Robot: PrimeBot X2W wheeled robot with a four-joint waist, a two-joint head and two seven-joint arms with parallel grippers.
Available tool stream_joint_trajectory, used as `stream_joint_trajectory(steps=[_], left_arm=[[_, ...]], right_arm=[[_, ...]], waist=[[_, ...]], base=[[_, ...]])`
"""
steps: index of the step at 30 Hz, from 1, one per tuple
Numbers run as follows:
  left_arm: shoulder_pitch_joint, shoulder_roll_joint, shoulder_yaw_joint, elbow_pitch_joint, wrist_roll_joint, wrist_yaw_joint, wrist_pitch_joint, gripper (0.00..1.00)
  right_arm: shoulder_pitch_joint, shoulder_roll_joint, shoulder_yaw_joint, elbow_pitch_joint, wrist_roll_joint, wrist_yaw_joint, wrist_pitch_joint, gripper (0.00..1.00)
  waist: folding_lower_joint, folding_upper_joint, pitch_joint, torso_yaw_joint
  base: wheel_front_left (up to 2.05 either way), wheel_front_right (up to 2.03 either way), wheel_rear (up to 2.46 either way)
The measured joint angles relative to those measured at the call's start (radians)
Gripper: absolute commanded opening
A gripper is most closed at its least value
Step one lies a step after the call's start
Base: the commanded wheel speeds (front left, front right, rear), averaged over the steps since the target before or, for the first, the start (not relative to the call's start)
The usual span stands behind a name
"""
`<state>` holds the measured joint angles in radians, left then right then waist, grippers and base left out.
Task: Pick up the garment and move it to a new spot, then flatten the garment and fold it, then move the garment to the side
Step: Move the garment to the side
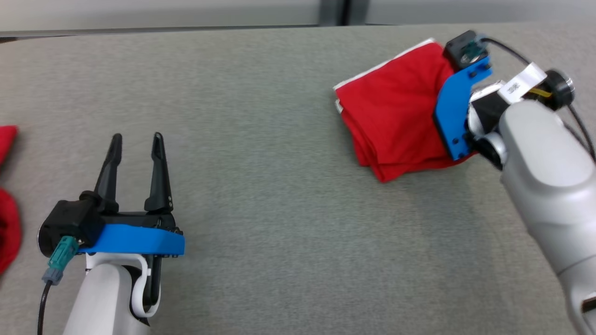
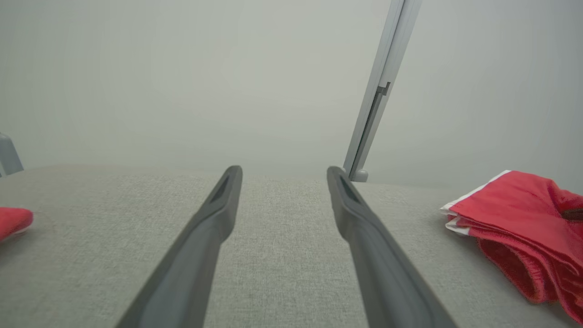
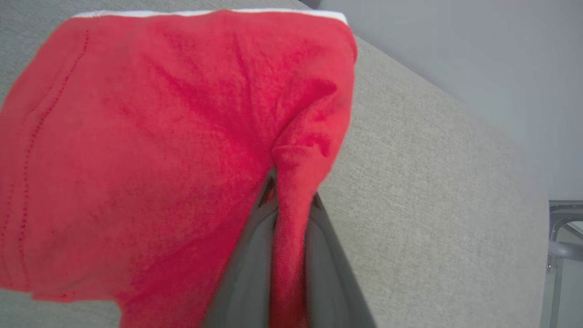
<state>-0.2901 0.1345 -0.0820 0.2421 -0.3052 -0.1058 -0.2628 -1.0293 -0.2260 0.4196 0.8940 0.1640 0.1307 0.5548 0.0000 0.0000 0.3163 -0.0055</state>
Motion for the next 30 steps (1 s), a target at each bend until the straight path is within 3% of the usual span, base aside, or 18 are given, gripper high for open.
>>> stream_joint_trajectory(steps=[8,13,19,30], left_arm=[[-0.017,0.027,-0.007,-0.050,0.021,-0.001,0.000,1.00],[-0.039,0.047,-0.014,-0.095,0.029,0.001,0.017,1.00],[-0.068,0.070,-0.020,-0.149,0.042,0.008,0.048,1.00],[-0.063,0.125,-0.011,-0.233,0.051,0.017,0.101,1.00]], right_arm=[[-0.002,-0.263,0.211,-0.196,0.100,0.000,-0.026,0.00],[0.001,-0.388,0.246,-0.220,0.102,0.000,-0.118,0.00],[0.018,-0.449,0.202,-0.164,0.093,0.000,-0.226,0.00],[0.012,-0.449,0.052,-0.051,-0.080,0.000,-0.414,0.00]], waist=[[0.0001,0.0000,0.046,-0.141],[0.0000,0.0000,0.095,-0.211],[0.0001,0.0000,0.169,-0.260],[0.0001,0.0000,0.242,-0.291]], base=[[0.00,0.00,0.00],[0.00,0.00,0.00],[0.00,0.00,0.00],[0.00,0.00,0.00]])
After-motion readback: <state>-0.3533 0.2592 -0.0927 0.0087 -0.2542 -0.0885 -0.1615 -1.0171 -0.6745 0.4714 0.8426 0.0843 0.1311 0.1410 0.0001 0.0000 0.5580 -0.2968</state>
